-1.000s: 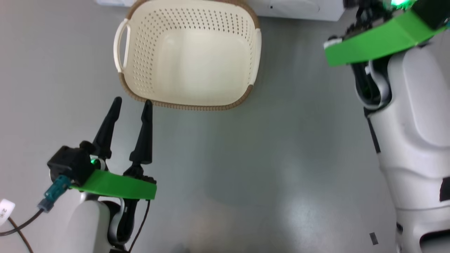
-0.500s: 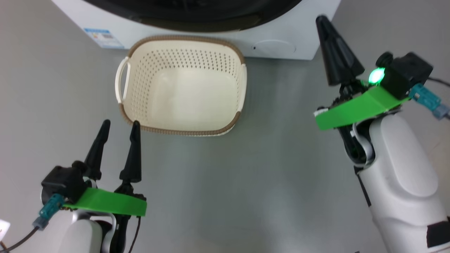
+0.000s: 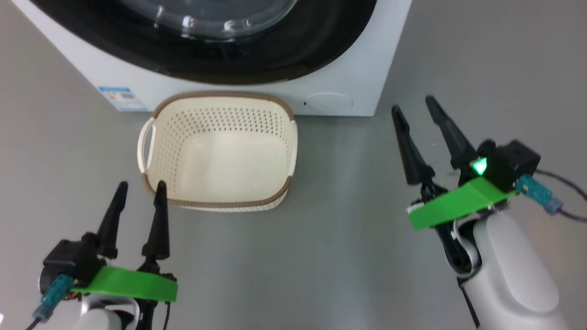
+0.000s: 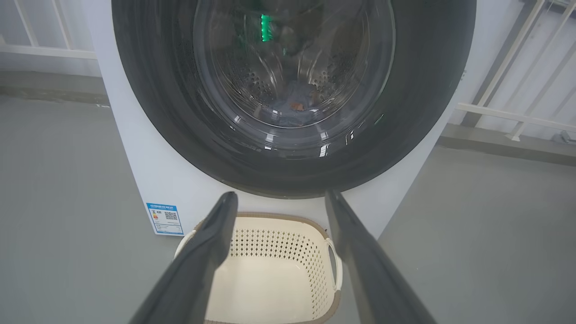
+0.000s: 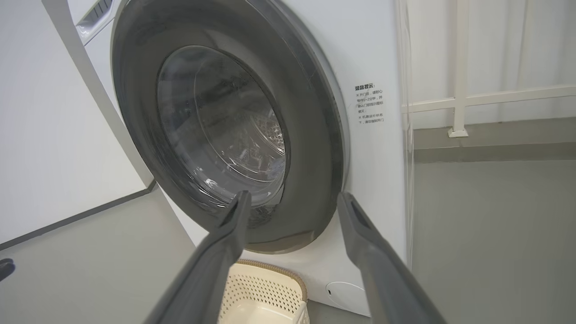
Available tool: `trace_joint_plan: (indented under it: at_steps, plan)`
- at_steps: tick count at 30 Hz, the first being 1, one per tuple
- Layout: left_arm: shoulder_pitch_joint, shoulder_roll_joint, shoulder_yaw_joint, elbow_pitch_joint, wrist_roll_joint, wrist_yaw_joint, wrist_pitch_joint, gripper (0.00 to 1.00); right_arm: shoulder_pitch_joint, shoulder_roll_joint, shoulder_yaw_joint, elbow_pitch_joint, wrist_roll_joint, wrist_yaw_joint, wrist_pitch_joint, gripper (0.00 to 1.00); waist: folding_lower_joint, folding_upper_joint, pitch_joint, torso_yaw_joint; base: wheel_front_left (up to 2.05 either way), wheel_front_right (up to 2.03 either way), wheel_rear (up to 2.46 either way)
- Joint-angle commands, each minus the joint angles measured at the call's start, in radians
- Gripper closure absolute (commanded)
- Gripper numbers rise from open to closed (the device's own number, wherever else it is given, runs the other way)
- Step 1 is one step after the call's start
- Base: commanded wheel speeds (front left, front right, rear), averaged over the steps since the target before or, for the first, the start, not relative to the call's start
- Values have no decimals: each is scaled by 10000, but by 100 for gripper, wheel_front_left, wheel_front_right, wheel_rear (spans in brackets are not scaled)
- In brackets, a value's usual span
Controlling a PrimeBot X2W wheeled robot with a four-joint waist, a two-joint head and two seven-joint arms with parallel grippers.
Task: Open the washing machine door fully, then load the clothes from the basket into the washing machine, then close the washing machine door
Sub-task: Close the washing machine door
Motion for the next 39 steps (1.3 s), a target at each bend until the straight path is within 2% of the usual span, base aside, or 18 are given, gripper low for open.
trace_joint_plan:
  at_steps: [1,21,39]
  plan:
    - [103,263,401,-285,146,-25,-63,0,312,178,131,-314,95,-57,27,0,0,0,-389,-296,0,0,0]
    - [1428,336,1054,-475,481,-25,-63,0,3268,289,-813,-1131,-74,-57,27,0,0,0,-1835,-1019,0,0,0]
    - [2493,229,1351,-819,903,-25,-63,0,4618,440,-1409,-1628,-623,-57,27,0,0,0,-2716,-1347,0,0,0]
